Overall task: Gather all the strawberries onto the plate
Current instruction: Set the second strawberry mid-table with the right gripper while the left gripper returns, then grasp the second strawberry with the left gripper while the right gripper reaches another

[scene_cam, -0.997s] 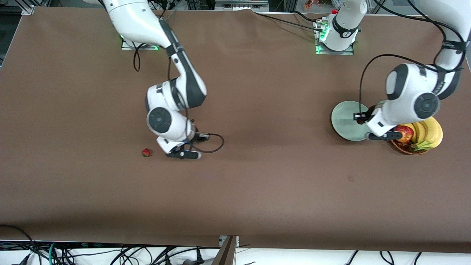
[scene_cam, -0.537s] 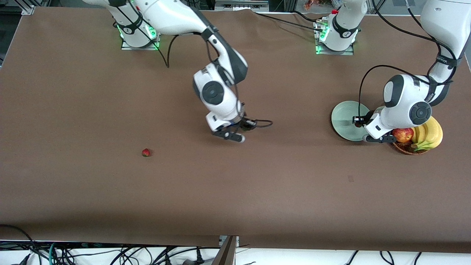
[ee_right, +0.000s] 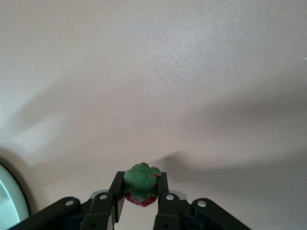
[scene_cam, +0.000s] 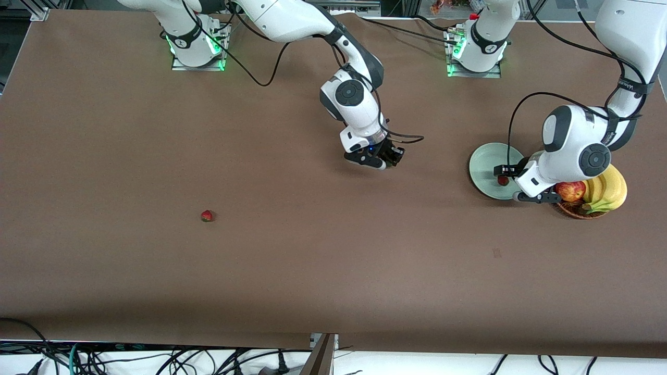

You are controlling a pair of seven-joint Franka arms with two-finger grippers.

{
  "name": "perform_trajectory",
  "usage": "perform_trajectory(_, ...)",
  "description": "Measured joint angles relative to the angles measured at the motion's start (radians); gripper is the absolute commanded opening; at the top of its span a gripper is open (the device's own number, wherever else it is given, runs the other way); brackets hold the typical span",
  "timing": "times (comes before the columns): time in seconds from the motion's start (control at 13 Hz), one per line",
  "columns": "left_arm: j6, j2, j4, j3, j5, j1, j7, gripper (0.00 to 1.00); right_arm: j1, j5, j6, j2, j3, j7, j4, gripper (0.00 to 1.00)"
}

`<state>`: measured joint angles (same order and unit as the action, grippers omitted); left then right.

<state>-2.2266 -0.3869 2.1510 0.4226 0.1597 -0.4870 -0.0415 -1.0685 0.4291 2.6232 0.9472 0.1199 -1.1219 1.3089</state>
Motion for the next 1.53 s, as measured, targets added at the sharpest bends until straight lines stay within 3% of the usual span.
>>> perform_trajectory(0.31,0.002,0.091,-0.011,0.026,0.000,-0.005,-0.002,1.00,-0.001,-0.042,0.000,0.022,0.024,0.000,0.001,0.66)
perform_trajectory(0.54,0.001,0.128,-0.011,0.066,-0.027,-0.007,-0.033,1.00,0.000,-0.044,-0.023,0.010,0.064,0.000,-0.004,0.67)
perform_trajectory(0.77,-0.004,0.135,-0.016,0.150,-0.042,-0.006,-0.164,1.00,0.005,-0.051,-0.195,-0.043,0.163,0.058,-0.018,0.68)
perform_trajectory(1.15,-0.061,0.118,-0.015,0.266,-0.043,0.054,-0.414,1.00,0.086,-0.051,-0.565,-0.175,0.293,0.453,-0.014,0.70)
perform_trajectory(1.38,-0.122,0.077,-0.011,0.271,-0.038,0.198,-0.557,1.00,0.188,-0.051,-0.612,-0.209,0.316,0.743,0.058,0.70)
perform_trajectory(1.53,-0.164,0.040,-0.006,0.271,0.011,0.280,-0.646,1.00,0.224,-0.051,-0.611,-0.208,0.364,0.925,0.126,0.70)
